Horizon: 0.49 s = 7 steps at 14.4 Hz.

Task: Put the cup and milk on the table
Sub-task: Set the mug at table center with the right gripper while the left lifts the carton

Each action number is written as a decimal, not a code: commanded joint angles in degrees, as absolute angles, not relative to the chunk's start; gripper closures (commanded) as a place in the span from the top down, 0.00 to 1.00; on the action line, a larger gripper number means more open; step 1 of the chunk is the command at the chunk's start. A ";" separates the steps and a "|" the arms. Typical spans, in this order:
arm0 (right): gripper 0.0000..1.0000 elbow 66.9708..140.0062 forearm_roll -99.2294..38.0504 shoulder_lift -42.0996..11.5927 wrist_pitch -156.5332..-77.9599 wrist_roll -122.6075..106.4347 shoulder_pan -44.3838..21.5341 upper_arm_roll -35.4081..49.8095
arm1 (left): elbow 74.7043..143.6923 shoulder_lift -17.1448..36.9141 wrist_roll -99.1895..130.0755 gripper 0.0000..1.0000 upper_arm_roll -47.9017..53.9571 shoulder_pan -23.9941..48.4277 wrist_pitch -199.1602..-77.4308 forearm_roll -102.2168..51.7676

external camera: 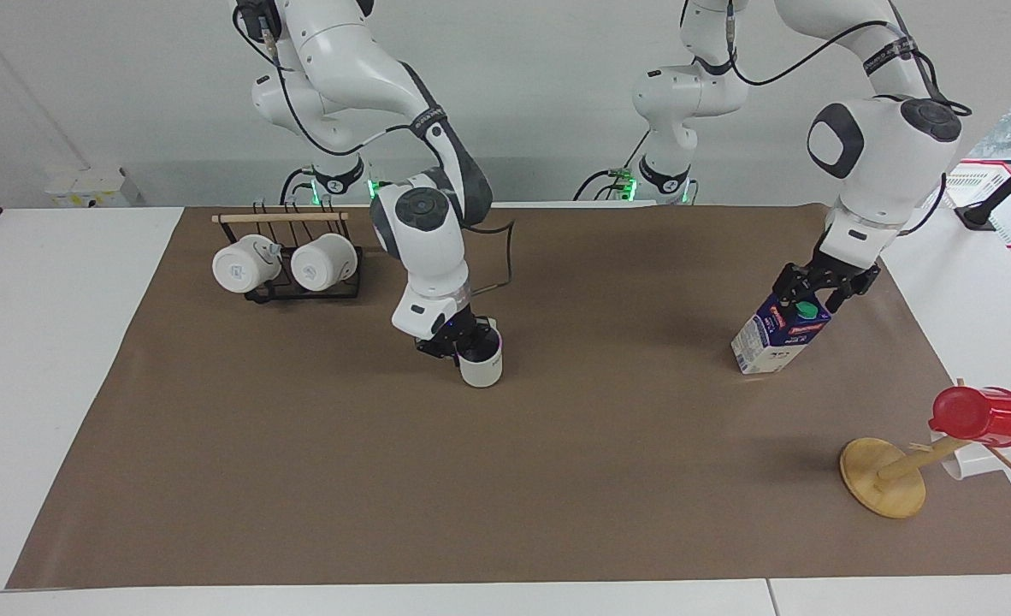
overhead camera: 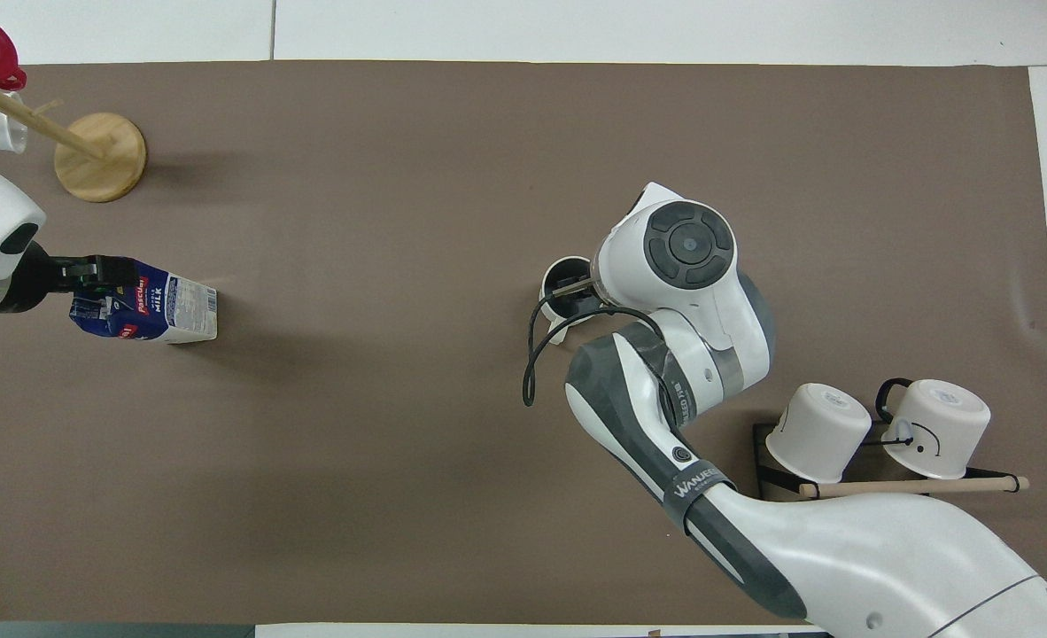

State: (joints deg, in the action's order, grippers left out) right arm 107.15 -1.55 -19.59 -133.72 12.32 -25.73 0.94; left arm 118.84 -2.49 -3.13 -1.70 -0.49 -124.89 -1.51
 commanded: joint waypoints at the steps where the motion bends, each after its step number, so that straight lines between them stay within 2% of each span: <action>1: 0.71 108.37 -0.88 -18.28 -133.86 13.62 -25.05 1.49 | 120.06 -2.81 -3.77 0.04 -1.76 -1.23 -126.74 -2.29; 2: 1.00 108.28 -0.88 -18.11 -133.86 13.71 -25.14 1.49 | 120.32 -2.90 -3.61 0.00 -1.76 -1.40 -126.65 -2.29; 5: 1.00 107.58 -0.88 -14.08 -132.90 13.62 -22.69 0.88 | 119.01 -3.77 -3.52 0.00 -2.02 -1.49 -124.11 -2.20; 7: 1.00 105.57 -0.79 -11.18 -128.88 13.45 -19.09 0.70 | 115.16 -4.39 -3.43 0.00 -2.02 -0.97 -119.91 -2.02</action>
State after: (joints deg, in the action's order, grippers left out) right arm 106.21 -1.52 -15.39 -132.85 12.80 -22.71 0.45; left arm 117.98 -2.79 -3.13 -1.95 -1.12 -124.37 -1.51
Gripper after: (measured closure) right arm 0.260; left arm 0.568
